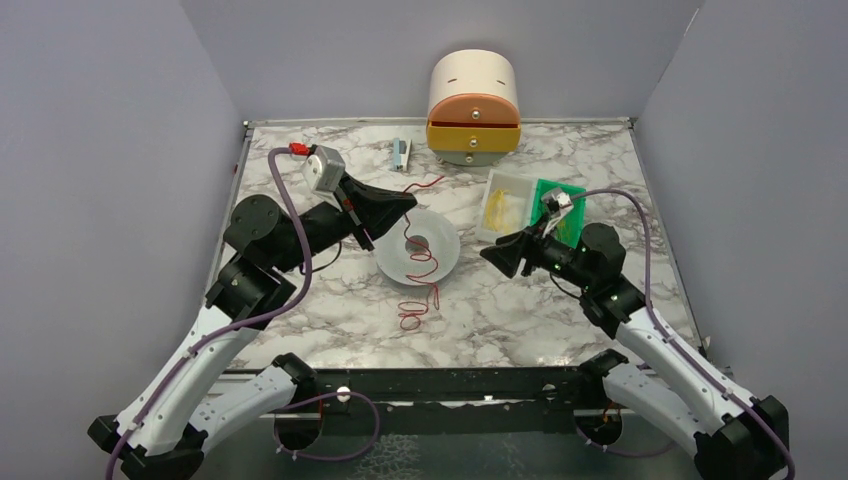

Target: Wrap the cables

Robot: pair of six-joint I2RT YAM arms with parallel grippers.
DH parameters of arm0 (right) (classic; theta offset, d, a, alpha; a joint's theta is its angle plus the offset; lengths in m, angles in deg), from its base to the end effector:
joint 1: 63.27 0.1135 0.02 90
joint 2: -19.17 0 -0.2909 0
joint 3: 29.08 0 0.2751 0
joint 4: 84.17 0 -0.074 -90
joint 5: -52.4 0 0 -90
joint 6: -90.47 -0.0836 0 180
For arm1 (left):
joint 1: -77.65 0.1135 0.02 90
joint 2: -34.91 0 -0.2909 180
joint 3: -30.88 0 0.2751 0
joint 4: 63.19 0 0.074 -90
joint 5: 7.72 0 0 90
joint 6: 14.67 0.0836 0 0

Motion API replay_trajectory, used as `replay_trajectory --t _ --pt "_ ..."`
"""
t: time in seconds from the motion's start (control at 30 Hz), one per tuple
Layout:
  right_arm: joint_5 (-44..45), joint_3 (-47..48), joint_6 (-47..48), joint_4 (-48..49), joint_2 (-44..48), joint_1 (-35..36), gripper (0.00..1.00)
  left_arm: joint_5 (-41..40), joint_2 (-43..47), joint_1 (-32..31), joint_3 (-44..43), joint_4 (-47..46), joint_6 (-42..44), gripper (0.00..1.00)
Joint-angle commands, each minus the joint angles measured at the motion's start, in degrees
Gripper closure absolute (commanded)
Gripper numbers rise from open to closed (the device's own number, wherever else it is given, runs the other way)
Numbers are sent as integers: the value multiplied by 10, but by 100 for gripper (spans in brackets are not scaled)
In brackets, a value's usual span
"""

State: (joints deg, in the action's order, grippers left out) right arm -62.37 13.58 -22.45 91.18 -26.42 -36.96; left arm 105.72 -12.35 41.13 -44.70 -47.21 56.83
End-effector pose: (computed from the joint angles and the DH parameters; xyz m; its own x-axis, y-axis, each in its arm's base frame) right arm 0.1994 0.1377 0.2875 -0.4106 0.1914 -0.8915 -0.6675 0.6029 0.4369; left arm 0.1506 -0.1529 0.4899 -0.1095 -0.2812 -0.9534 0.8684 0.4396 -0.2294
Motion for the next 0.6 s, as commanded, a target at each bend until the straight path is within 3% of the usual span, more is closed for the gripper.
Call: replay_trajectory --t 0.0,0.57 --pt "-101 29 -2 46 -20 3 36 -28 1 -3 -28 21 17 100" --pt "-240 50 -51 130 -54 7 24 20 -24 -3 -45 -15 -26 100"
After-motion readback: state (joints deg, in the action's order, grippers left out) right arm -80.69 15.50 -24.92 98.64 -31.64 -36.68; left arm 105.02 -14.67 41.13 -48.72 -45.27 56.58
